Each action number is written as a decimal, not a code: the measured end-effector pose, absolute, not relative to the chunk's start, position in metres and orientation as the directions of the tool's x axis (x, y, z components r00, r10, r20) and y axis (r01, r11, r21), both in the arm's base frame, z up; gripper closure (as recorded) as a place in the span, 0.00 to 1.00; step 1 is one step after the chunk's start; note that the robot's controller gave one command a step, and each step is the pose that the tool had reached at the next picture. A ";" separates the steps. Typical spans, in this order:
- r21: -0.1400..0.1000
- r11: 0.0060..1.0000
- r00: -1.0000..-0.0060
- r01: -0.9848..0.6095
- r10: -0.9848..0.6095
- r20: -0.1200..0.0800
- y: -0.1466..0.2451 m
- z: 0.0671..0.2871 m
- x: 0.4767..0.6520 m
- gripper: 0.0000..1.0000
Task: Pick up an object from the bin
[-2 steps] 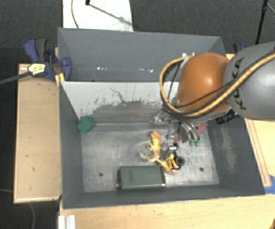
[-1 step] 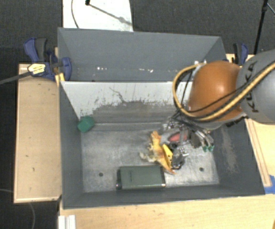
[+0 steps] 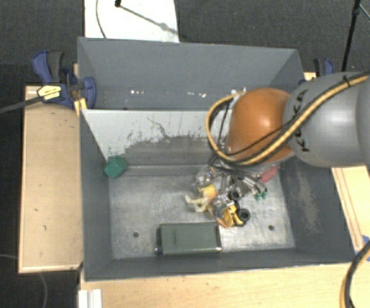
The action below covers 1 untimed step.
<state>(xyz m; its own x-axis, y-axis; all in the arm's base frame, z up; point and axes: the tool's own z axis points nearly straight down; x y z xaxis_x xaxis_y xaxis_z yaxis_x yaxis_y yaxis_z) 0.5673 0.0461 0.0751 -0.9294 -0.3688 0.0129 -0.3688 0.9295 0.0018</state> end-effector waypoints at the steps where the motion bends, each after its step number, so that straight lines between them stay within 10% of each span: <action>1: 0.002 0.930 -0.930 -0.368 -0.368 0.013 0.046 0.075 0.567 1.00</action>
Offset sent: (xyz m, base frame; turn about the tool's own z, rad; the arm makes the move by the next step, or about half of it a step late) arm 0.0114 -0.0012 0.1094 -0.0485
